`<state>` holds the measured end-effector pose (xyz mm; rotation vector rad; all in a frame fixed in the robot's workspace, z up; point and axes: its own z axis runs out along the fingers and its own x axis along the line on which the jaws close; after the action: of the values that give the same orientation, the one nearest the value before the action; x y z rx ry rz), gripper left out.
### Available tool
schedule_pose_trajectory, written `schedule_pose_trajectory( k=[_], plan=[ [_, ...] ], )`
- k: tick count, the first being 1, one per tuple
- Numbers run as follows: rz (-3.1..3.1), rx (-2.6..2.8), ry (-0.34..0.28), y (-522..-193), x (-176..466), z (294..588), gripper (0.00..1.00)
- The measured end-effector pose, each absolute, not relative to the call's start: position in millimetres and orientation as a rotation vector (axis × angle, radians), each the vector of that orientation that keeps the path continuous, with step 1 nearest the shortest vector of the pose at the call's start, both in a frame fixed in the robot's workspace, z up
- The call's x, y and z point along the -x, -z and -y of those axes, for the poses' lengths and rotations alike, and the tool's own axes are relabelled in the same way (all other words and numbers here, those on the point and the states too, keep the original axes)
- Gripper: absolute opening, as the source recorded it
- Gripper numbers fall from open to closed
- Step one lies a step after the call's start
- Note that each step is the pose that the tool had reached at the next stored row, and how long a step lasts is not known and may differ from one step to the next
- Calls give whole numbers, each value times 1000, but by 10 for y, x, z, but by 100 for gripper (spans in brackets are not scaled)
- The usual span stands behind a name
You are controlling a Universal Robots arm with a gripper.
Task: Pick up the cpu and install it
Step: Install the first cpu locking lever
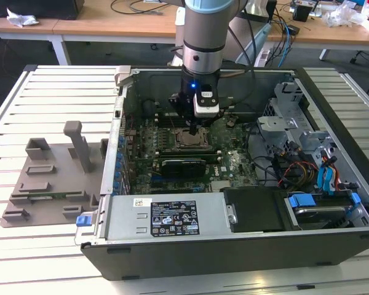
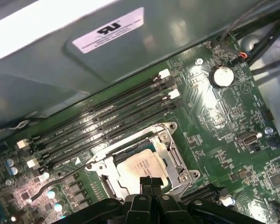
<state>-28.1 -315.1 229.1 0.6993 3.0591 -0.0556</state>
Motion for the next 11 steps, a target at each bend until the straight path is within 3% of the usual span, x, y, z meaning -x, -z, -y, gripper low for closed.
schedule_pose_trajectory(
  k=[11],
  plan=[
    [-3101,-465,55,-2291,281,3151,11]
  ],
)
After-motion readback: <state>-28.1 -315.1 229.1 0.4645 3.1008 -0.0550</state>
